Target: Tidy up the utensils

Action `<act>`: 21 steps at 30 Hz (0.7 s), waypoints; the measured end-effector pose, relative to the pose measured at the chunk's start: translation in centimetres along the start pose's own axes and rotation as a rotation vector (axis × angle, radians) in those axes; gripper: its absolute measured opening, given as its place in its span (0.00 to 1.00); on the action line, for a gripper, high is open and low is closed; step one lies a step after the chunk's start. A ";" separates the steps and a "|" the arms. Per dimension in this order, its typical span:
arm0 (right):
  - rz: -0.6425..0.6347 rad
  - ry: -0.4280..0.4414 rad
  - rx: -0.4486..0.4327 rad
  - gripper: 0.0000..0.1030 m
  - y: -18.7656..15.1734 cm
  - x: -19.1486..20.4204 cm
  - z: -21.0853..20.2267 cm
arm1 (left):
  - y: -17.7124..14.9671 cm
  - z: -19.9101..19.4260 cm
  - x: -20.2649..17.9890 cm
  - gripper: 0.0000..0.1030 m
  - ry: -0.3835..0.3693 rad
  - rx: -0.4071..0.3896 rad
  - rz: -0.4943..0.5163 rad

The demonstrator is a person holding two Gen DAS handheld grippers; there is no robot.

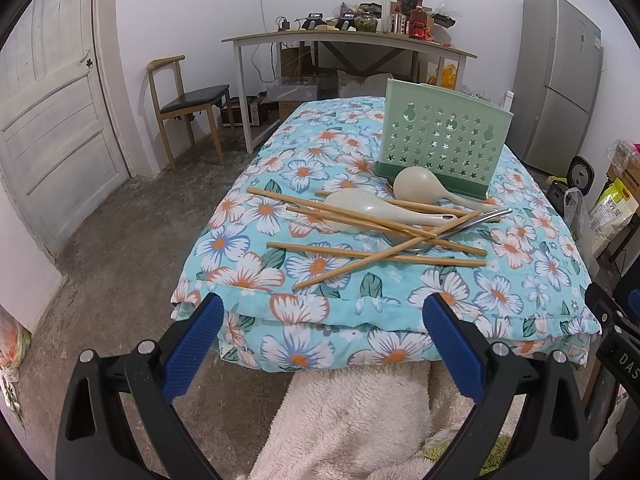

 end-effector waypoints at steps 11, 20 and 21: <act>0.000 0.003 0.006 0.93 0.2 -0.1 0.1 | -0.1 0.5 0.6 0.95 0.006 0.010 -0.004; 0.001 0.007 0.015 0.93 0.0 0.1 0.7 | -0.1 0.8 0.5 0.95 0.013 -0.001 -0.034; 0.002 0.007 0.014 0.93 0.0 0.0 0.8 | 0.0 1.2 0.4 0.95 0.016 0.029 -0.002</act>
Point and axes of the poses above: each gripper's, at about its wrist camera, not at the fingertips, and z roughly the way its jaws point, x to its left, y to its top, the point moved 3 cm from there along z, roughly the way its jaws point, and after that the axes turned 8 degrees about -y, right-handed, at the moved point
